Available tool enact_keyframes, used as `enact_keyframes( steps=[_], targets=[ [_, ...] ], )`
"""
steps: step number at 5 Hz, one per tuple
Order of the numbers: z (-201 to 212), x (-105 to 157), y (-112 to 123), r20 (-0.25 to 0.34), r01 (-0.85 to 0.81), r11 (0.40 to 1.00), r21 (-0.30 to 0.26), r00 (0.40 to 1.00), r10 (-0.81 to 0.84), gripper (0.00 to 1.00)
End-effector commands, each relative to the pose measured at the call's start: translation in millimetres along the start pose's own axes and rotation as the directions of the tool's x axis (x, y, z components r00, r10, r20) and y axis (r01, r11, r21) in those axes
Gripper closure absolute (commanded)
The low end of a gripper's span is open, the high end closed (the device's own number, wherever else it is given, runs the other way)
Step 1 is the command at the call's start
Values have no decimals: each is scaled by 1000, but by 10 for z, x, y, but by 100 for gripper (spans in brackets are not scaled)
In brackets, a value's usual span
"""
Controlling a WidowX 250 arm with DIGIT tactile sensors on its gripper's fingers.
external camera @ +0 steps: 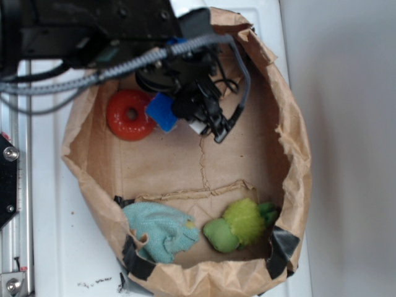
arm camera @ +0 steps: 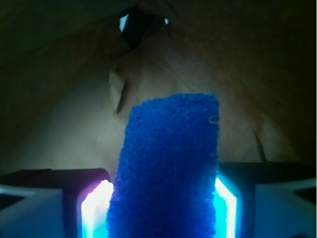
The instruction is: Grab the blue sponge.
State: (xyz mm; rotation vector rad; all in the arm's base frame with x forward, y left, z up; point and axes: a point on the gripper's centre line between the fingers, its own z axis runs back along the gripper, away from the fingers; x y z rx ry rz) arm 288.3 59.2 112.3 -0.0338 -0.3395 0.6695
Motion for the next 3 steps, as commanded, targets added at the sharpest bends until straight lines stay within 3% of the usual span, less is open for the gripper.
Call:
enact_keyframes(
  steps=[1, 3],
  targets=[
    [676, -85, -316, 31, 262, 962, -77, 965, -261, 100],
    [767, -189, -473, 90, 276, 961, -29, 958, -272, 100]
  ],
)
